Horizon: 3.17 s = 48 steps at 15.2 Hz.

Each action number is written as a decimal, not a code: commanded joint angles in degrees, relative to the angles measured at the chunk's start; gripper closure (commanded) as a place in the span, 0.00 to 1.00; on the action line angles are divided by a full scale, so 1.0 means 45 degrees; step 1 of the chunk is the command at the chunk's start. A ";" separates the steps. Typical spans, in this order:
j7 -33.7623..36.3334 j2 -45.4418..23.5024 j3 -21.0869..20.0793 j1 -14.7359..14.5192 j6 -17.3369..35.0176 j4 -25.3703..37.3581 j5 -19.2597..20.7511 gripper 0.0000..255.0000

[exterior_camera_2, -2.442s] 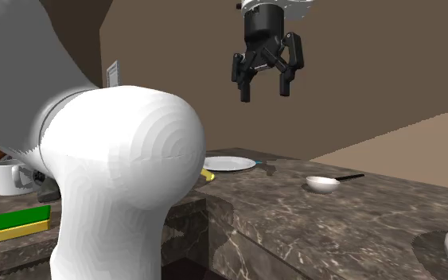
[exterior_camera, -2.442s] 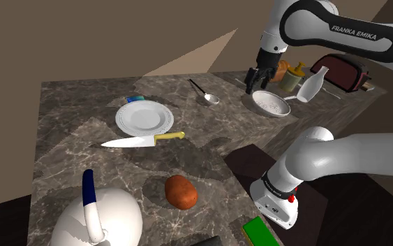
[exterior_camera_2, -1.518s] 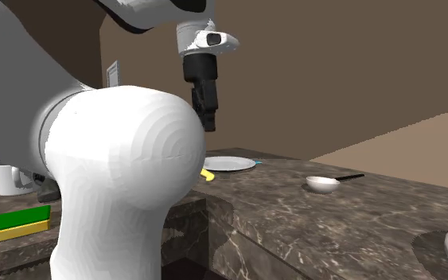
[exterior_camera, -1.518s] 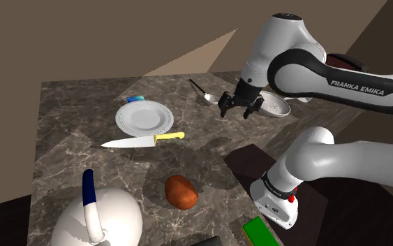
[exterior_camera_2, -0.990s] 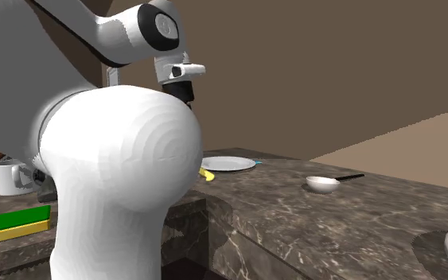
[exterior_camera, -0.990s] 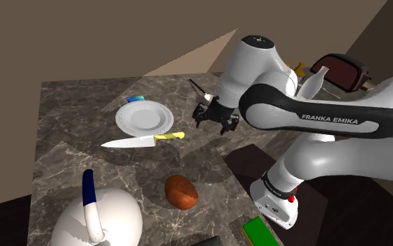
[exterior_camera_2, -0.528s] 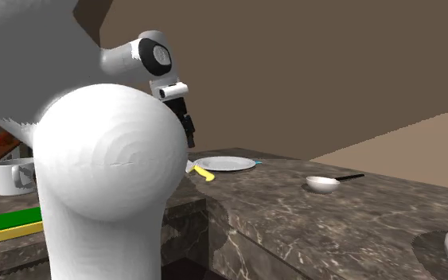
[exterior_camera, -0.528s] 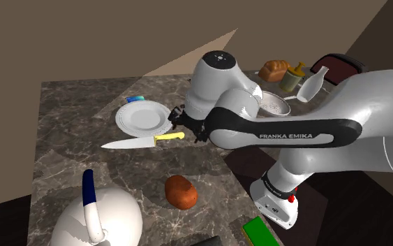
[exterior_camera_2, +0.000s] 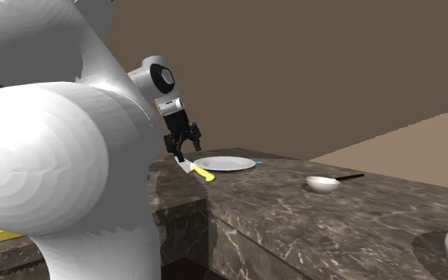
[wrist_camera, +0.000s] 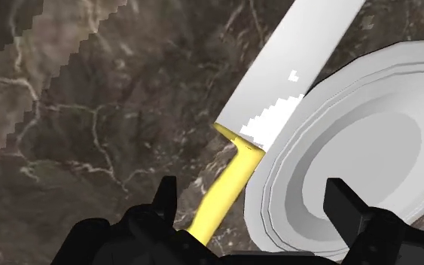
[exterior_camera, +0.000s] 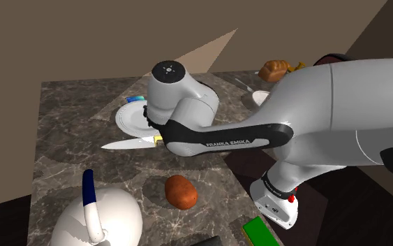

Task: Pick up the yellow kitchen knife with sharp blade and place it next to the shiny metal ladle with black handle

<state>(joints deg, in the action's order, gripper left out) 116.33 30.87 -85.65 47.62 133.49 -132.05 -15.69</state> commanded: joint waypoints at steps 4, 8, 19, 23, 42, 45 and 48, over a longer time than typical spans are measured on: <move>0.0270 0.0064 -0.1483 0.1584 0.0642 0.0150 -0.0163 0.00; 0.0157 0.0105 -0.2352 0.2447 0.1214 0.0029 -0.0338 0.00; 0.0154 0.0107 -0.2351 0.2450 0.1208 0.0036 -0.0339 1.00; 0.0154 0.0107 -0.2352 0.2451 0.1207 0.0037 -0.0339 1.00; -0.0123 0.0031 0.1170 -0.0177 -0.1444 0.1181 0.0369 1.00; -0.0215 0.0076 0.1648 -0.0479 -0.1924 0.1468 0.0432 1.00; -0.0523 0.0042 0.2137 -0.0628 -0.2001 0.1416 0.0509 1.00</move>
<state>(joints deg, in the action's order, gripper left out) 114.56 31.25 -76.63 44.69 124.51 -125.67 -13.61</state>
